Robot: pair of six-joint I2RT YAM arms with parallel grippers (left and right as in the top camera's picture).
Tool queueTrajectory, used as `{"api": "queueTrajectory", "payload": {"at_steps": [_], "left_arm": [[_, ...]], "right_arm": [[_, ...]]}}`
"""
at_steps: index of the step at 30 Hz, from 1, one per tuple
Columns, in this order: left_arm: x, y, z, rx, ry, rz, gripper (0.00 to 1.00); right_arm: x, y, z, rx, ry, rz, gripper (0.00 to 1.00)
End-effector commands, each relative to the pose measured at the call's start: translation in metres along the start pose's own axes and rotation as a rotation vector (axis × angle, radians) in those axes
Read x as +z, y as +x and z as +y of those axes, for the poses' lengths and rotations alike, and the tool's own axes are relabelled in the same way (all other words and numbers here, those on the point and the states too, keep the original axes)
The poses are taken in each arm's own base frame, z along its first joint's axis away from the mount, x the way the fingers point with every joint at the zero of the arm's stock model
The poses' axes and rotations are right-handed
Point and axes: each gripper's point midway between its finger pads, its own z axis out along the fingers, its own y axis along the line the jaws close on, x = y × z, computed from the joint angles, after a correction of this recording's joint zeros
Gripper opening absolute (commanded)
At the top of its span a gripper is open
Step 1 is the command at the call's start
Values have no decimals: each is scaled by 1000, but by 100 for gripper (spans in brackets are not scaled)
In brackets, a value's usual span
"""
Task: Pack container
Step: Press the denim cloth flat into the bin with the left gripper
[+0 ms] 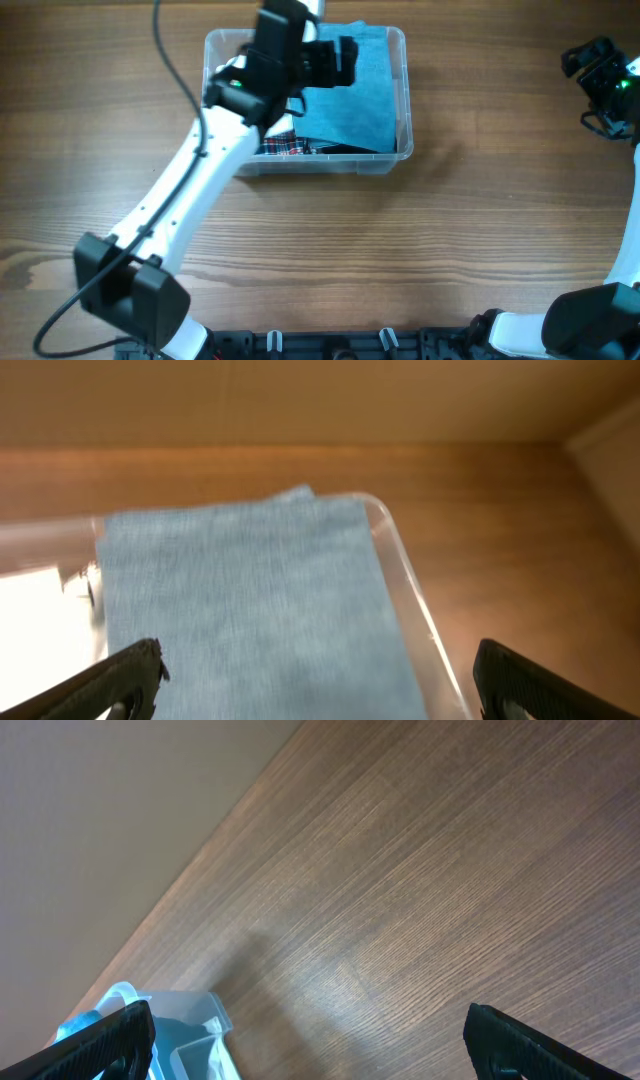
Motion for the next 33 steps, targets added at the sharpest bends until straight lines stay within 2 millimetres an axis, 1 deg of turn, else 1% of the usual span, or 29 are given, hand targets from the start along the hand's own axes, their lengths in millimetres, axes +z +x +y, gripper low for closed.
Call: {"api": "queueTrajectory", "payload": {"at_steps": [1,2,4,5,7,10,11,12,14,15,19,21,22,23,25,27,29,31,33], "left_arm": [[36,4,30,84,-192,-33,100],[51,13,37,83,-203,-15,100],[71,29,44,86,-216,22,100],[87,47,49,91,-226,62,99],[108,74,52,104,-235,125,99],[143,132,57,131,-245,247,100],[150,145,58,138,-249,274,100],[159,166,60,150,-255,315,100],[166,188,59,163,-253,363,100],[167,192,56,166,-247,372,100],[167,197,48,178,-236,381,100],[164,201,48,184,-241,401,100],[160,200,47,188,-247,407,100],[154,193,45,191,-252,405,100],[142,171,38,189,-252,370,100],[122,131,26,182,-239,281,100],[103,97,13,170,-213,197,100],[94,78,7,162,-197,143,100],[92,72,8,158,-203,124,100]], "right_arm": [[5,2,-2,7,9,10,100],[5,2,-2,7,9,10,100],[5,2,-2,7,9,10,100],[5,2,-2,7,9,10,100],[5,2,-2,7,9,10,100],[5,2,-2,7,9,10,100],[5,2,-2,7,9,10,100],[5,2,-2,7,9,9,100],[5,2,-2,7,9,10,100],[5,2,-2,7,9,9,100],[5,2,-2,7,9,10,100],[5,2,-2,7,9,10,100],[5,2,-2,7,9,10,100],[5,2,-2,7,9,9,100],[5,2,-2,7,9,10,100],[5,2,-2,7,9,10,100],[5,2,-2,7,9,9,100],[5,2,-2,7,9,10,100],[5,2,-2,7,9,10,100]]}}
